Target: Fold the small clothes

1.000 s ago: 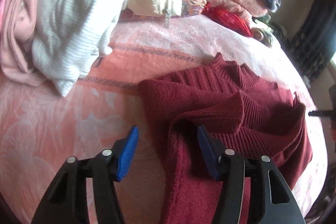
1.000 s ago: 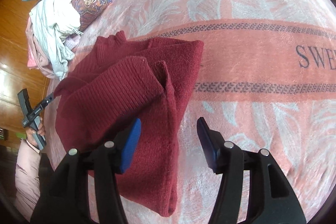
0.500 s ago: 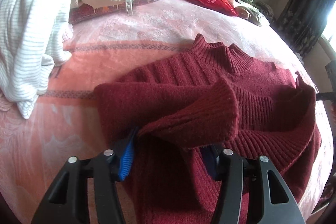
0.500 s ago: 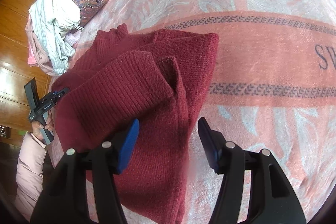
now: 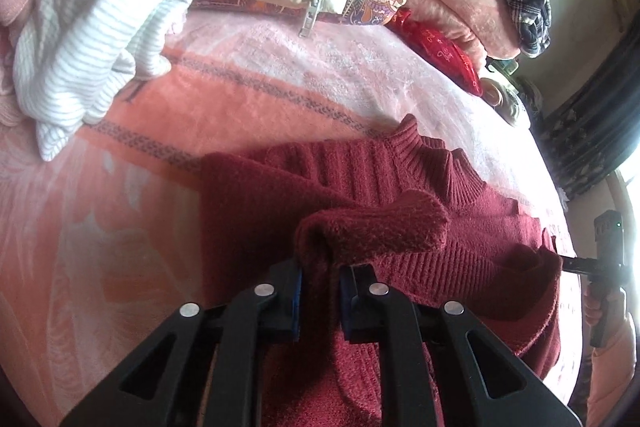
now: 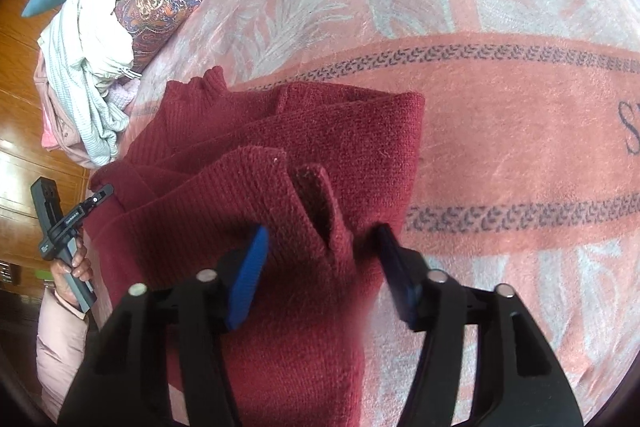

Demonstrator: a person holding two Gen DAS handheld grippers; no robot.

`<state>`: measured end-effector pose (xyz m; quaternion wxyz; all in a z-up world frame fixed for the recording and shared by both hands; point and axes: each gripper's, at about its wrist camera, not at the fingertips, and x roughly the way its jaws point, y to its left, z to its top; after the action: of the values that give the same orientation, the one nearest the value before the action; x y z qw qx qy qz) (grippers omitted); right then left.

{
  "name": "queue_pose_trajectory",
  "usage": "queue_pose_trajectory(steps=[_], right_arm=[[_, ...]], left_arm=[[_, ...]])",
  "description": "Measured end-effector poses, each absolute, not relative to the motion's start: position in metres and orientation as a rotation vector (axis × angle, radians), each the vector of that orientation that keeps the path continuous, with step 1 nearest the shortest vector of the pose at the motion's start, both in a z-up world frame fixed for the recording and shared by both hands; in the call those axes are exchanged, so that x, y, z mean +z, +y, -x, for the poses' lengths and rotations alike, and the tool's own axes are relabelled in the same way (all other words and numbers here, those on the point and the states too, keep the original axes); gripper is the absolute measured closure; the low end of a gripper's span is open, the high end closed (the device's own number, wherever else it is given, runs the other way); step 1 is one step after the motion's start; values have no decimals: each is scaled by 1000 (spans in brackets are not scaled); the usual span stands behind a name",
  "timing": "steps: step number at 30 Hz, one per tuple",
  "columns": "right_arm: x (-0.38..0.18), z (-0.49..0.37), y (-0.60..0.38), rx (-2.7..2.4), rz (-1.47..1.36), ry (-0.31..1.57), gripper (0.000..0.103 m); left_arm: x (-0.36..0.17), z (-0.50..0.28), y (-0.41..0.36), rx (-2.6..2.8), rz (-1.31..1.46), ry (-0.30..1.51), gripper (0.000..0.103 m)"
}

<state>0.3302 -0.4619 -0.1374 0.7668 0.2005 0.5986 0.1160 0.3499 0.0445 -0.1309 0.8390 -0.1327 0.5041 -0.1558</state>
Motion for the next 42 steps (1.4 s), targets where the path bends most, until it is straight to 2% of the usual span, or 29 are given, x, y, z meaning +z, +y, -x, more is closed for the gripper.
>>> queue_pose_trajectory(steps=[1,2,10,11,12,17,18,20,23,26,27,28,29,33,34,36,37,38,40,42], right_arm=[[-135,-331,-459,258,-401,1286,79],[-131,-331,-456,266,-376,1265,83],[-79,-326,-452,316,-323,1102,89],[-77,-329,-456,293,-333,1095,95],[-76,-332,-460,269,-346,1083,97],[-95,-358,-475,166,-394,1087,98],[-102,-364,-475,149,-393,1102,98],[-119,-371,-473,116,-382,1128,97],[-137,-380,-472,106,-391,1120,97],[-133,-381,-480,110,-436,1060,97],[-132,-382,-483,98,-451,1052,97],[-132,-383,-486,56,-435,1060,93],[-134,-384,-488,48,-424,1088,88],[-131,-371,-496,77,-425,1143,87],[-128,-364,-496,99,-423,1161,86],[-123,-349,-495,129,-428,1199,71],[-120,-339,-493,144,-431,1212,55],[-117,-329,-491,159,-425,1224,52],[-115,-305,-486,195,-403,1257,52],[-118,-279,-480,209,-389,1299,47]], left_arm=[[-132,-351,46,-325,301,1073,89],[-132,-351,48,-322,316,1074,89],[-95,-351,59,-288,399,936,89],[-92,-354,62,-270,412,914,89],[-90,-358,65,-253,423,904,89],[-109,-391,70,-156,418,946,87],[-118,-398,68,-143,404,975,83],[-141,-406,64,-104,367,1044,81],[-155,-405,60,-109,352,1051,69],[-143,-403,61,-130,339,1027,50],[-136,-403,64,-131,335,1005,40],[-128,-402,68,-133,334,989,32],[-123,-401,72,-128,329,980,32],[-114,-388,81,-119,262,1011,31],[-116,-382,82,-127,255,1019,28],[-122,-367,82,-172,253,1059,26],[-126,-358,83,-173,241,1079,25],[-131,-348,82,-175,232,1103,24],[-144,-327,81,-194,202,1160,21],[-153,-306,84,-183,183,1187,20]])
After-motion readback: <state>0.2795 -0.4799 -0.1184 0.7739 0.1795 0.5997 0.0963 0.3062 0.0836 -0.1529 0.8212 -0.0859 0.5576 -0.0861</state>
